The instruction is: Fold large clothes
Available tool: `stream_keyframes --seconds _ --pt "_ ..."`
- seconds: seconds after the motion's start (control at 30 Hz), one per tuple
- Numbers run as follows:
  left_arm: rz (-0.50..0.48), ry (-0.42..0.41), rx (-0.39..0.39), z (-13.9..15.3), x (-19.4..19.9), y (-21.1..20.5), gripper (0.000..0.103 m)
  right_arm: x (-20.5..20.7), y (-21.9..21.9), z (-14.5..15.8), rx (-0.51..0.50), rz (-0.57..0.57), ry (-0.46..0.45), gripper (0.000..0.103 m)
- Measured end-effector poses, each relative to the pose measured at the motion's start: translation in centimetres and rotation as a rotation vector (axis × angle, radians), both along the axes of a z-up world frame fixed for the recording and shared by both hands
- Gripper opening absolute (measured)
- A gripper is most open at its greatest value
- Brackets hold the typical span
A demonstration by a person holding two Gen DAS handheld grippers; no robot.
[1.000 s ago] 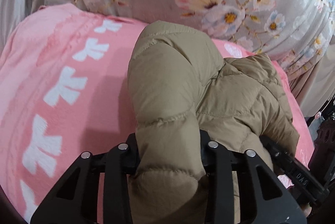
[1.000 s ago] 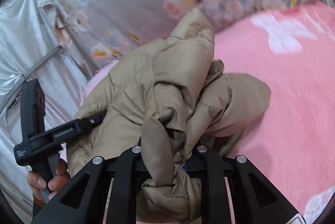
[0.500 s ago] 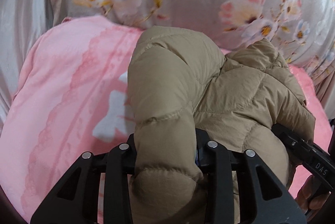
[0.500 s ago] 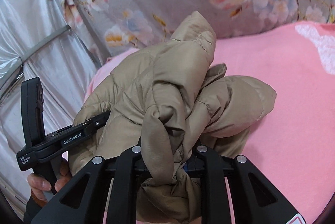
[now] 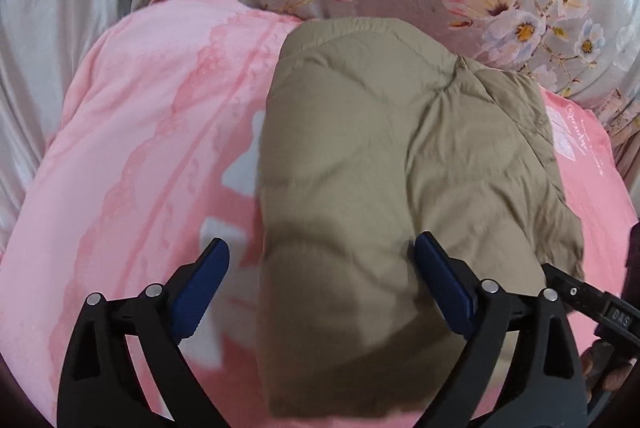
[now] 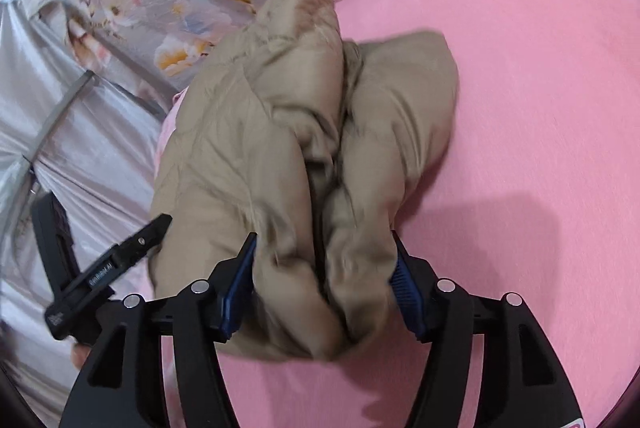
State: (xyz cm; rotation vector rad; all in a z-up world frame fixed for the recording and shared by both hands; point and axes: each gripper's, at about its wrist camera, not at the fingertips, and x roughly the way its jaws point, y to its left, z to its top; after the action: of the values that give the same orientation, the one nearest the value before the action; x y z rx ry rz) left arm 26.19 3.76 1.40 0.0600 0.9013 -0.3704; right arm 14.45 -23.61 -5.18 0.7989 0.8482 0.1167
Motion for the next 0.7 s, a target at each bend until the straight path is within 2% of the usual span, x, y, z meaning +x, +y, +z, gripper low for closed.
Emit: stream_keyframes --seconds 0.07,0.13,0.17,0.2,0.23,0.3,0.4,0.47,0.5,0.57,0.63,0.7 --pt "0.004 0.071 -0.049 -0.7 -0.2 0.8 0.091 0.1 -0.1 -1.8 0.134 0.008 0.026 0.064" --pt "0.008 0.161 -0.129 -1.8 0.5 1.5 0.091 0.8 0.0 -3.0 0.205 0.008 0.035 0.063" --pt "0.012 0.177 -0.146 -2.1 0.8 1.7 0.091 1.3 0.2 -2.9 0.186 0.019 0.024 0.054" --pt "0.022 0.182 -0.157 -2.5 1.2 1.8 0.091 1.8 0.4 -2.7 0.176 0.034 0.012 0.04" --pt "0.03 0.179 -0.158 -2.6 1.4 1.8 0.09 2.5 0.6 -2.4 0.179 0.045 -0.006 0.033" --pt "0.041 0.163 -0.157 -2.6 2.0 1.5 0.086 3.7 0.8 -1.1 0.121 0.052 -0.029 0.019" --pt "0.048 0.104 -0.12 -1.9 3.2 0.6 0.08 5.3 1.9 3.1 -0.081 0.057 -0.132 0.016" --pt "0.058 0.058 -0.089 -1.7 4.1 0.2 0.079 6.6 2.7 4.4 -0.169 0.077 -0.164 0.015" --pt "0.059 0.04 -0.067 -1.8 4.5 0.0 0.079 7.5 3.1 4.0 -0.201 0.086 -0.143 0.016" --pt "0.053 0.027 -0.048 -2.2 5.0 0.0 0.08 8.7 3.3 1.8 -0.199 0.083 -0.077 0.017" --pt "0.033 0.02 -0.03 -2.3 4.8 -0.1 0.08 8.1 2.8 0.1 -0.131 0.058 -0.066 0.019" --pt "0.019 -0.01 0.003 -2.5 4.3 -0.2 0.081 7.7 2.9 -0.5 -0.118 0.046 -0.066 0.02"
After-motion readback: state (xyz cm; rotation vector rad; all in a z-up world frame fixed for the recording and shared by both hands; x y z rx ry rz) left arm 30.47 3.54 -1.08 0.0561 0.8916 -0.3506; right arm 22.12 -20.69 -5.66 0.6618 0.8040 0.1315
